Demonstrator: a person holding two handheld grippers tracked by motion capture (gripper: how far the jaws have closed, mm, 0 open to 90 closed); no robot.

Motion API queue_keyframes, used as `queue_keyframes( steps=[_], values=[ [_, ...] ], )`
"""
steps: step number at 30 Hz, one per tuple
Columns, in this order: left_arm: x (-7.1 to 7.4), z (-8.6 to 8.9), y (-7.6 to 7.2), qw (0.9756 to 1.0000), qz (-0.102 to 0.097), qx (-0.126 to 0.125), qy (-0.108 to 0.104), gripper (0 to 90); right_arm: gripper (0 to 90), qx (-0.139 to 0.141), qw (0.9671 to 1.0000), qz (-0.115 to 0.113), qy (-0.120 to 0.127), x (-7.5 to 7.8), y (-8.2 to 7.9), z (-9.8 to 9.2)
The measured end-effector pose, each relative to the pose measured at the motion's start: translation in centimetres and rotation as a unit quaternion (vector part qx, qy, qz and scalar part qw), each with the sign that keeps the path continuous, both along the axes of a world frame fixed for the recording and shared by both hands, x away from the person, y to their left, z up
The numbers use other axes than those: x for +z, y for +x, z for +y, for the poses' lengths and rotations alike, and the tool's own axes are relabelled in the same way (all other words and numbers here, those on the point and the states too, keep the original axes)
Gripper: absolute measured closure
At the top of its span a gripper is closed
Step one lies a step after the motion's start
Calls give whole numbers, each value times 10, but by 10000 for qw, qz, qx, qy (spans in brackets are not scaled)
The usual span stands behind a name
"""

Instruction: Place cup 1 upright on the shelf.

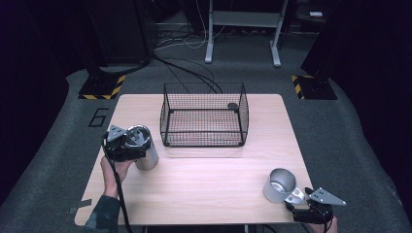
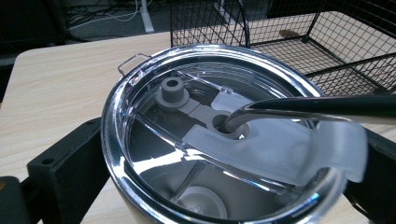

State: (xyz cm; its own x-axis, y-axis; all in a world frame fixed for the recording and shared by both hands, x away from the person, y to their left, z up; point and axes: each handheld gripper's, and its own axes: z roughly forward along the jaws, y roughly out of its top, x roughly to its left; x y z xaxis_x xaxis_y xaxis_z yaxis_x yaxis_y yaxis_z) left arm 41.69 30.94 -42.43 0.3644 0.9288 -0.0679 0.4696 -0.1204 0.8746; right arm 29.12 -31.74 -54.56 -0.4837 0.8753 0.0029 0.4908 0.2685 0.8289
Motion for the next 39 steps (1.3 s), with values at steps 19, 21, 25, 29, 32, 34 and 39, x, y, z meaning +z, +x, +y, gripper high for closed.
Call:
queue_keyframes(
  steps=[19,21,25,29,32,34,39],
  values=[
    [3,-4,2,9997,-55,13,253,38,13,-1,10000,-12,1,0,0,0],
    [3,-4,2,9997,-55,13,253,38,13,-1,10000,-12,1,0,0,0],
    [3,-4,2,9997,-51,2,252,38,13,-1,10000,-12,1,0,0,0],
    [4,-4,0,9998,-15,3,219,38,13,3,10000,-11,0,0,0,0],
    [5,-3,-1,9997,23,-19,254,39,13,-4,10000,-10,3,0,0,0],
    [6,-3,-3,9996,17,-33,286,39,13,-2,10000,-12,2,0,0,0],
    [10,-3,-7,9993,33,-93,349,39,13,-2,10000,-11,2,0,0,0]
  ],
)
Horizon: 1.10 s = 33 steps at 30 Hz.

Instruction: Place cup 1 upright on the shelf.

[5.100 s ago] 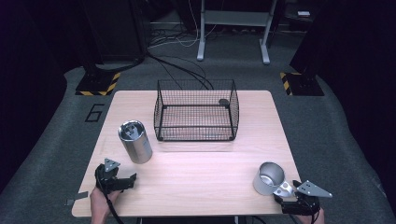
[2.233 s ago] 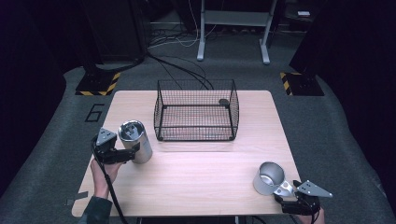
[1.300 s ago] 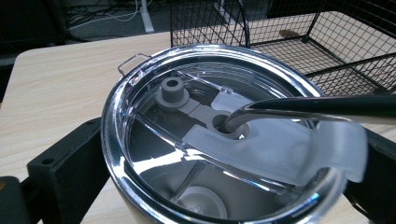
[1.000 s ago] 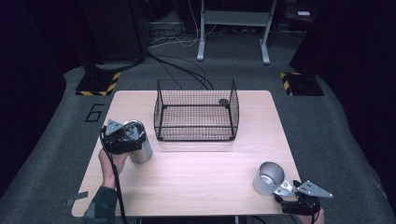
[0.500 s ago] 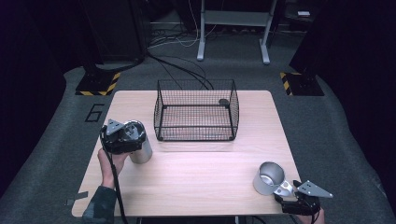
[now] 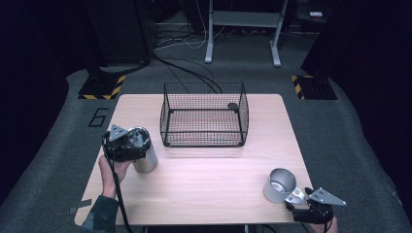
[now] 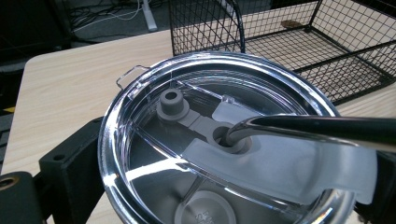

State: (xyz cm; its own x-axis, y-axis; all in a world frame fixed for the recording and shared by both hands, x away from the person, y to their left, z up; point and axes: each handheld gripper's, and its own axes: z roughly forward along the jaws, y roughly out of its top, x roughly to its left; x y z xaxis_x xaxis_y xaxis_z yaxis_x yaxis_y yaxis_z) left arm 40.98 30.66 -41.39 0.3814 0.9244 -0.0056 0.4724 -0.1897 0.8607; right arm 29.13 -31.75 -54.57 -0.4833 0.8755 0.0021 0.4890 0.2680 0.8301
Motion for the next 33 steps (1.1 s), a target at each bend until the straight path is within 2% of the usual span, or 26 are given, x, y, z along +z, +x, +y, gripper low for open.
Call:
queue_keyframes(
  steps=[8,20,25,26,33],
  values=[
    [7,1,-8,9999,-46,-75,54,39,13,0,10000,-1,1,0,0,0],
    [21,-3,-19,9993,-107,-348,127,39,13,-7,10000,-5,3,0,0,0],
    [21,-3,-19,9993,-107,-348,127,39,12,-10,10000,-1,0,0,0,0],
    [26,-7,-23,9986,-110,-496,168,39,12,-10,10000,-1,0,0,0,0],
    [30,-11,-26,9978,-118,-632,172,39,13,-13,10000,-17,0,0,0,0]
  ],
)
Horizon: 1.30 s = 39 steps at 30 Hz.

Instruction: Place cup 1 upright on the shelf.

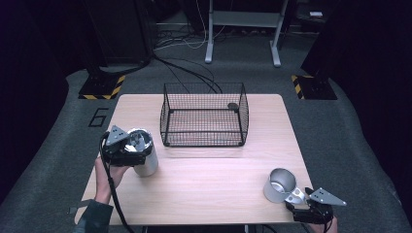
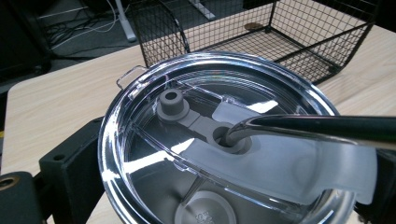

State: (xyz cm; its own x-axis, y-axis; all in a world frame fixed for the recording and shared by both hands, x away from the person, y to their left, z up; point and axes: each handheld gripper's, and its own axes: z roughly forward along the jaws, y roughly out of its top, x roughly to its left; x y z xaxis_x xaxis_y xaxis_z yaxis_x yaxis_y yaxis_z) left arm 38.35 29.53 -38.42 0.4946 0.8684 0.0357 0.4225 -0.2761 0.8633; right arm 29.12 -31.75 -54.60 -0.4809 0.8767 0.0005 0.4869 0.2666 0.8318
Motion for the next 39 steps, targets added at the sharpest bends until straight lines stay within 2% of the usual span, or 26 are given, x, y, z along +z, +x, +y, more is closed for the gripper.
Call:
queue_keyframes(
  steps=[7,12,21,39],
  values=[
    [6,-6,-2,9999,-50,-149,-67,39,13,-1,10000,0,0,0,0,0],
    [12,-12,-4,9994,-42,-347,-28,39,13,-3,10000,-1,3,0,0,0],
    [18,-21,-1,9979,0,-649,-35,39,12,-17,10000,3,-7,0,0,0],
    [29,-38,-2,9947,-9,-1023,-55,39,13,-28,10000,-11,-21,0,0,-1]
  ],
)
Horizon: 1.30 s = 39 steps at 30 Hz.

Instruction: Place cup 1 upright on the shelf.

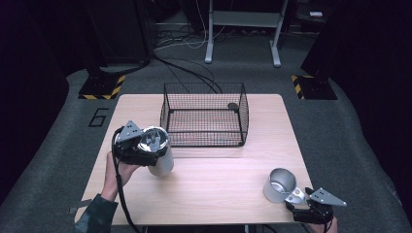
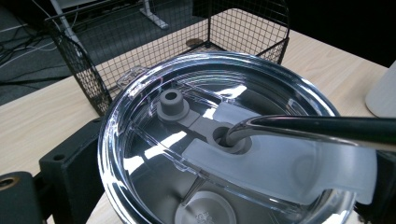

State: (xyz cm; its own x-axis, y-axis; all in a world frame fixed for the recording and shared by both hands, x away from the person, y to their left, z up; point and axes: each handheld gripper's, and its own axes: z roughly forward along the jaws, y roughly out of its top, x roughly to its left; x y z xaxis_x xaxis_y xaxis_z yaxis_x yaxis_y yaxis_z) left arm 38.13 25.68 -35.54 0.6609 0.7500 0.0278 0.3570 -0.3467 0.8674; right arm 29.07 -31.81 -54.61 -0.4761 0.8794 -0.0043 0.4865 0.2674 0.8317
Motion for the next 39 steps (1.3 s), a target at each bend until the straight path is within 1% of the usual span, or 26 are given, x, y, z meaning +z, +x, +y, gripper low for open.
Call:
queue_keyframes(
  steps=[2,3,5,11,18,20,21,23,25,28,36,37,38,39],
  values=[
    [1,-1,1,10000,43,-59,-36,39,13,6,10000,-10,3,0,0,0],
    [2,-2,2,9999,75,-127,-84,39,13,9,10000,0,0,0,0,0],
    [4,-4,4,9997,82,-169,-128,39,13,6,10000,4,11,0,0,0],
    [10,-11,6,9997,52,-247,-71,39,13,-3,10000,-19,7,0,0,0],
    [17,-21,8,9991,36,-412,-71,39,13,0,10000,-24,7,0,0,0],
    [20,-23,9,9989,42,-463,-32,39,13,-3,10000,-20,25,0,0,0],
    [21,-26,10,9989,11,-473,-24,39,13,1,10000,-17,28,0,0,0],
    [24,-28,11,9987,17,-500,-27,39,13,-1,10000,-19,29,0,0,0],
    [27,-31,13,9986,-34,-522,-11,39,13,-6,10000,-24,23,0,0,0],
    [31,-35,16,9982,-12,-592,9,39,13,-5,10000,-23,24,0,0,0],
    [45,-46,21,9974,-145,-698,75,39,13,-4,10000,-24,23,0,0,0],
    [46,-48,21,9975,-145,-686,62,39,13,-4,10000,-23,24,0,0,0],
    [47,-49,22,9975,-208,-675,48,39,13,-4,10000,-25,22,0,0,0],
    [49,-50,22,9975,-203,-668,65,39,13,-5,10000,-26,23,0,0,0]
  ],
)
